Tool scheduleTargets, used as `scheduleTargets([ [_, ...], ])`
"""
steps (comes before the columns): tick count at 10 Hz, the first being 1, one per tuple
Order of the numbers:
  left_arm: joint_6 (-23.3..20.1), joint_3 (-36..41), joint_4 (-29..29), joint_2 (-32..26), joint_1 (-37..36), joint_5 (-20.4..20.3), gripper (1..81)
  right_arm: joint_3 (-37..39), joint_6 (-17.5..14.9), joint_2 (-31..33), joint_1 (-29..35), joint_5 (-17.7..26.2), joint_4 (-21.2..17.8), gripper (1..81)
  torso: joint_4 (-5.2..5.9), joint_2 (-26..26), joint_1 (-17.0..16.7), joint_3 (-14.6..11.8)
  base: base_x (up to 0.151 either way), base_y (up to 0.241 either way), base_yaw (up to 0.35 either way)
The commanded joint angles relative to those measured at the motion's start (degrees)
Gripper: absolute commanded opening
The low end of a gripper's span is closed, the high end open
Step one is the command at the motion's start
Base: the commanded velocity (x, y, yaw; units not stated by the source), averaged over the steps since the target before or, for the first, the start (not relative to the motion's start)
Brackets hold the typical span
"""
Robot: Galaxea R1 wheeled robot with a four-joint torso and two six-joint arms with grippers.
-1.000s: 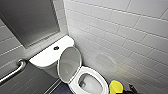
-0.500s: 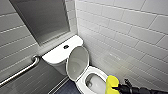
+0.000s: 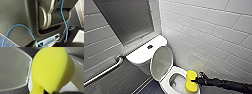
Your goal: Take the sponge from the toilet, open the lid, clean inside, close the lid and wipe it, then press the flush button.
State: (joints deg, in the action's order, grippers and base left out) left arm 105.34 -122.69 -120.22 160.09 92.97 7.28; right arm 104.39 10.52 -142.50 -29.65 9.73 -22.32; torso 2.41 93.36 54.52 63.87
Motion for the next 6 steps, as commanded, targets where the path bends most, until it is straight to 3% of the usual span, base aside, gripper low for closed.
scheduleTargets([
  [1,0.2,-5.4,0.1,4.8,4.5,0.5,81.1,6.7,0.3,-5.2,9.8,6.5,-1.2,1.0,2.74,0.0,0.0,0.0,0.0,0.0,0.0],
  [2,0.2,-6.1,0.1,5.4,4.6,0.5,81.1,7.6,0.3,-6.0,10.3,6.5,-1.2,1.0,5.65,0.0,0.0,0.0,0.0,0.0,0.0],
  [3,0.2,-6.2,0.1,5.5,4.6,0.5,81.1,8.0,0.3,-6.6,10.6,6.5,-1.2,1.0,6.29,0.0,0.0,0.0,0.0,0.0,0.0],
  [4,0.2,-6.2,0.1,5.6,4.6,0.5,81.1,8.7,0.3,-7.1,11.0,6.5,-1.2,1.0,7.74,0.0,0.0,0.0,0.0,0.0,0.0],
  [5,0.2,-6.2,0.1,5.6,4.6,0.5,81.1,9.1,0.3,-7.3,11.3,6.4,-1.1,1.0,4.09,0.0,0.0,2.3,0.0,0.0,0.0],
  [6,0.2,-6.2,0.1,5.6,4.6,0.5,81.1,9.2,0.3,-7.4,11.6,6.0,-1.2,1.0,5.75,0.0,0.0,3.6,0.0,0.0,0.0],
])
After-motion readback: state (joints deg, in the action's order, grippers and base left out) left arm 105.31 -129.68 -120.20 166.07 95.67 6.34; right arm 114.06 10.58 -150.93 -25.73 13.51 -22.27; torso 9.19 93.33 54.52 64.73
